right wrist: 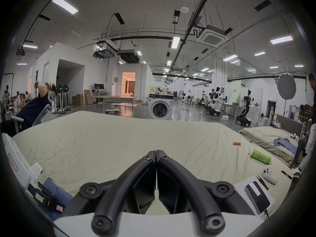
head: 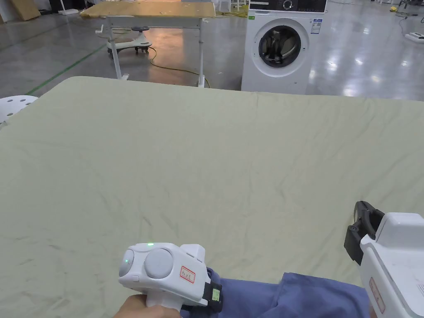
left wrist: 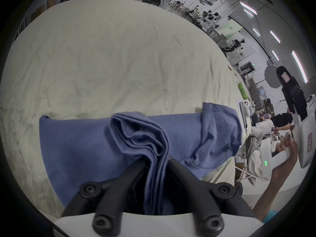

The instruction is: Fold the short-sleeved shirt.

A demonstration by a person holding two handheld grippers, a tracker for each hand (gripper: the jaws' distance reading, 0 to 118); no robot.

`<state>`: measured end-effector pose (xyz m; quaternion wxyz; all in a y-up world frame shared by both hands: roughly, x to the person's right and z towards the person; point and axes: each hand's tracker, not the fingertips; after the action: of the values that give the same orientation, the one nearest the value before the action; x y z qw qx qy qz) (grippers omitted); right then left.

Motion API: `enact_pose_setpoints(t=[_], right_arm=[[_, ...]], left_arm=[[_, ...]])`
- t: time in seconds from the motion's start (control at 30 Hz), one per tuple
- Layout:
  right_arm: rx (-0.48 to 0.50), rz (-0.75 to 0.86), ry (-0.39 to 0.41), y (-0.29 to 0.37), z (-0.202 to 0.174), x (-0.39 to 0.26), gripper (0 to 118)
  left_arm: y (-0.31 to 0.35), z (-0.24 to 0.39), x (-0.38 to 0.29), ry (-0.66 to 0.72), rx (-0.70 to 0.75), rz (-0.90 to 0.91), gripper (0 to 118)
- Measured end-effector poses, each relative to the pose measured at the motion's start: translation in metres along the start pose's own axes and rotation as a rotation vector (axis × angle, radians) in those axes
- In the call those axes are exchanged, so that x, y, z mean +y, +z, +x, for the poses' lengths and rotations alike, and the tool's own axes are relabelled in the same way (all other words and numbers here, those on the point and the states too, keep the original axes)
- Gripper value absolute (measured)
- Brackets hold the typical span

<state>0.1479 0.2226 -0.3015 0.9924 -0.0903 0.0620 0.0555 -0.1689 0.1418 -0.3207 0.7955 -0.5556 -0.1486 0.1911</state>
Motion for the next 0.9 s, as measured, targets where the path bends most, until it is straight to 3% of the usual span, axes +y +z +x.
enact_pose_setpoints(t=[0.2, 0.27, 0.33, 0.37, 0.43, 0.5, 0.6, 0.63, 0.73, 0.9], right_arm=[[0.009, -0.003, 0.001, -0.002, -0.002, 0.000, 0], [0.012, -0.004, -0.004, -0.001, -0.002, 0.000, 0], [0.010, -0.002, 0.000, 0.001, 0.000, 0.001, 0], [0.009, -0.001, 0.002, 0.002, 0.001, 0.001, 0], [0.007, 0.000, 0.003, 0.004, 0.004, 0.001, 0], [0.004, -0.003, -0.001, 0.006, 0.006, 0.002, 0], [-0.003, -0.007, -0.011, 0.007, 0.009, 0.000, 0], [-0.003, -0.009, -0.015, 0.008, 0.009, -0.001, 0], [-0.003, -0.018, -0.021, 0.008, 0.011, -0.004, 0], [-0.006, -0.027, -0.016, 0.009, 0.011, -0.008, 0]], left_arm=[[-0.011, 0.003, -0.004, -0.010, -0.001, -0.021, 7], [-0.008, 0.001, -0.005, 0.002, -0.021, -0.021, 29], [0.004, 0.000, -0.004, 0.017, -0.060, 0.009, 65], [0.013, 0.000, -0.003, 0.023, -0.086, 0.041, 67], [0.032, -0.001, 0.000, 0.028, -0.127, 0.090, 66], [0.048, -0.003, 0.003, 0.036, -0.175, 0.141, 57], [0.058, -0.002, 0.004, 0.019, -0.170, 0.173, 18], [0.056, -0.001, 0.004, 0.012, -0.134, 0.175, 12], [0.032, 0.004, -0.004, -0.059, -0.003, 0.100, 5], [-0.011, 0.013, -0.029, -0.081, -0.109, -0.043, 3]])
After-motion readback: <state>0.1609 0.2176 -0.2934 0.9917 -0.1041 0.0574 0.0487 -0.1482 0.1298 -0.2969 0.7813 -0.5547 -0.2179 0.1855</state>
